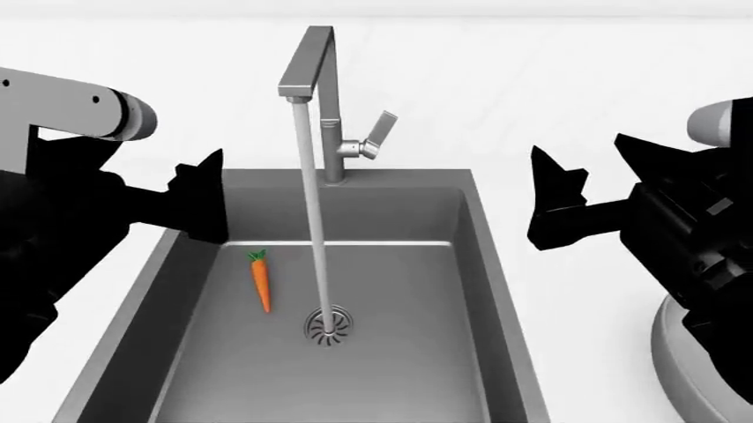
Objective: Pick the eggplants and oranges from the sink and place them in one bowl. Place the carrot in the other bowl. Then turn off the sink faucet.
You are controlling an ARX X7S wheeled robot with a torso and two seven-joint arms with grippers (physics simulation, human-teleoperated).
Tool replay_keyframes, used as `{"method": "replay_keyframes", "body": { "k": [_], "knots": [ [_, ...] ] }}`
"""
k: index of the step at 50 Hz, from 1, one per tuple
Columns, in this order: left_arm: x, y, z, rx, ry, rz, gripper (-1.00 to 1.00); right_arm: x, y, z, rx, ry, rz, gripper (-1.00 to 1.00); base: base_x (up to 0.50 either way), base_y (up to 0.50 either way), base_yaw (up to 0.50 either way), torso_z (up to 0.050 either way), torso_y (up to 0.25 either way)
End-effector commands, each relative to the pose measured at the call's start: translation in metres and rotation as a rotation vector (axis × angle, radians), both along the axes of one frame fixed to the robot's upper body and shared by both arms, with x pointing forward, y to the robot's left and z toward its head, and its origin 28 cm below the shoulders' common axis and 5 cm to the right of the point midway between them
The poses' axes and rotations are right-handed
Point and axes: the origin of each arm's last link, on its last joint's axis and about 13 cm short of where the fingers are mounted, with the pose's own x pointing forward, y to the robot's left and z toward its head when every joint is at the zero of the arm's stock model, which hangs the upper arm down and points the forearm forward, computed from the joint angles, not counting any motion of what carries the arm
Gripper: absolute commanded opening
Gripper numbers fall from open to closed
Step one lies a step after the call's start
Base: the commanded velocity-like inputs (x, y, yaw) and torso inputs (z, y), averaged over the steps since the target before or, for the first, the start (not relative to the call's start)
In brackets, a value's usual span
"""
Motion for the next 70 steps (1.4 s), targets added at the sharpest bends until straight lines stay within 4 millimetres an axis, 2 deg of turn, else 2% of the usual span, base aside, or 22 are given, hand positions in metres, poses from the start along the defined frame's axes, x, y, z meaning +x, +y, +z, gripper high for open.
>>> {"method": "replay_keyframes", "body": {
  "k": [1,10,14,19,22,24,26,32,37,41,46,48,51,56,59,70],
  "knots": [
    [0.002,-0.001,-0.003,0.000,0.028,-0.010,1.00,0.000,-0.001,0.001,-0.001,0.001,-0.012,1.00,0.00,0.00,0.00,0.000,0.000],
    [0.010,-0.004,-0.005,0.012,0.064,0.012,1.00,0.000,0.001,0.002,-0.010,0.001,0.002,1.00,0.00,0.00,0.00,0.000,0.000],
    [0.022,-0.007,-0.004,0.013,0.087,0.005,1.00,0.001,0.001,0.002,-0.009,0.002,0.005,1.00,0.00,0.00,0.00,0.000,0.000],
    [0.046,-0.011,-0.011,0.017,0.185,0.016,1.00,0.000,0.000,0.002,-0.008,0.007,0.000,1.00,0.00,0.00,0.00,0.000,0.000],
    [0.060,-0.015,-0.019,0.077,0.225,0.011,1.00,-0.001,-0.001,0.001,-0.009,0.012,-0.004,1.00,0.00,0.00,0.00,0.000,0.000],
    [0.071,-0.020,-0.024,0.055,0.284,0.042,1.00,-0.001,-0.001,0.001,-0.010,0.012,-0.007,1.00,0.00,0.00,0.00,0.000,0.000],
    [0.083,-0.017,-0.027,0.052,0.366,0.029,1.00,0.000,-0.002,0.001,-0.010,0.014,-0.009,1.00,0.00,0.00,0.00,0.000,0.000],
    [0.114,-0.030,-0.044,0.098,0.391,0.087,1.00,0.000,-0.004,0.002,-0.006,0.011,-0.018,1.00,0.00,0.00,0.00,0.000,0.000],
    [0.129,-0.039,-0.063,0.063,0.442,0.111,1.00,-0.003,-0.004,0.004,-0.008,0.000,-0.018,1.00,0.00,0.00,0.00,0.000,0.000],
    [0.137,-0.040,-0.071,0.035,0.475,0.118,1.00,-0.003,-0.003,0.005,0.001,-0.003,-0.016,1.00,0.00,0.00,0.00,0.000,0.000],
    [0.157,-0.041,-0.079,0.022,0.506,0.147,1.00,-0.002,-0.002,0.011,-0.009,-0.015,-0.014,1.00,0.00,0.00,0.00,0.000,0.000],
    [0.161,-0.041,-0.087,0.073,0.507,0.140,1.00,-0.003,-0.001,0.011,-0.012,-0.014,-0.010,1.00,0.00,0.00,0.00,0.000,0.000],
    [0.166,-0.038,-0.094,0.058,0.515,0.162,1.00,-0.005,-0.002,0.013,-0.017,-0.017,-0.014,1.00,0.00,0.00,0.00,0.000,0.000],
    [0.181,-0.037,-0.093,0.039,0.479,0.191,1.00,-0.002,-0.001,0.012,-0.017,-0.016,-0.005,1.00,0.00,0.00,0.00,0.000,0.000],
    [0.191,-0.035,-0.101,0.048,0.497,0.216,1.00,-0.003,-0.002,0.013,-0.018,-0.016,-0.010,1.00,0.00,0.00,0.00,0.000,0.000],
    [0.197,-0.039,-0.114,0.020,0.539,0.222,1.00,-0.002,-0.003,0.015,-0.030,0.009,-0.025,1.00,0.00,0.00,0.00,0.000,-0.012]
  ]
}}
